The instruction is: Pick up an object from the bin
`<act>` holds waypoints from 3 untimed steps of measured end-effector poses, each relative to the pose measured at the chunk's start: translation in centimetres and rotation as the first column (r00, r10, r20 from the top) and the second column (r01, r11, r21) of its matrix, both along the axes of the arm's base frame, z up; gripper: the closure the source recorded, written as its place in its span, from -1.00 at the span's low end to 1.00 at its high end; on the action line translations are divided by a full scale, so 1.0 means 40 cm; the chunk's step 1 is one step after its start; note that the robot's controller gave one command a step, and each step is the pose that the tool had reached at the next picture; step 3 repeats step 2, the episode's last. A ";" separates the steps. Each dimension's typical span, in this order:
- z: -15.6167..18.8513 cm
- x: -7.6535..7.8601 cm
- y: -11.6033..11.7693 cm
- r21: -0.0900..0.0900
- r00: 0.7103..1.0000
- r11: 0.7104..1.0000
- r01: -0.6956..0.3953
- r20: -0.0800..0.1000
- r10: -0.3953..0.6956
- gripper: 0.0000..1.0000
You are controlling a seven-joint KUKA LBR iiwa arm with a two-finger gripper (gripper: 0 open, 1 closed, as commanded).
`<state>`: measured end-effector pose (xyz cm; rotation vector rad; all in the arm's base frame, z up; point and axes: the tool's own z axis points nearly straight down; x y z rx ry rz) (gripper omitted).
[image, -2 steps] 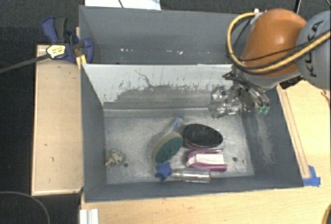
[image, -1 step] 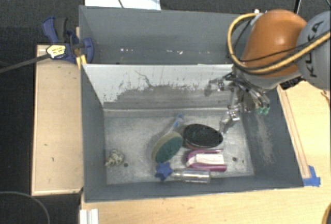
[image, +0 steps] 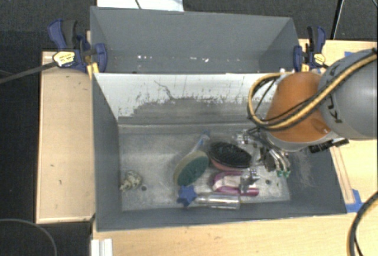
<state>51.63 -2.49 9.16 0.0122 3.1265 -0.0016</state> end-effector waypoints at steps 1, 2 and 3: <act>-0.008 -0.010 0.000 0.000 1.000 1.000 -0.003 -0.015 0.003 1.00; 0.307 -0.030 -0.036 0.000 1.000 1.000 0.025 -0.006 -0.025 1.00; 0.307 -0.030 -0.036 0.000 1.000 1.000 0.025 -0.006 -0.025 1.00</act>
Offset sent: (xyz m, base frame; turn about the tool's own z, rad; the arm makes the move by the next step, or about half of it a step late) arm 0.0000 0.0000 0.0000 0.0000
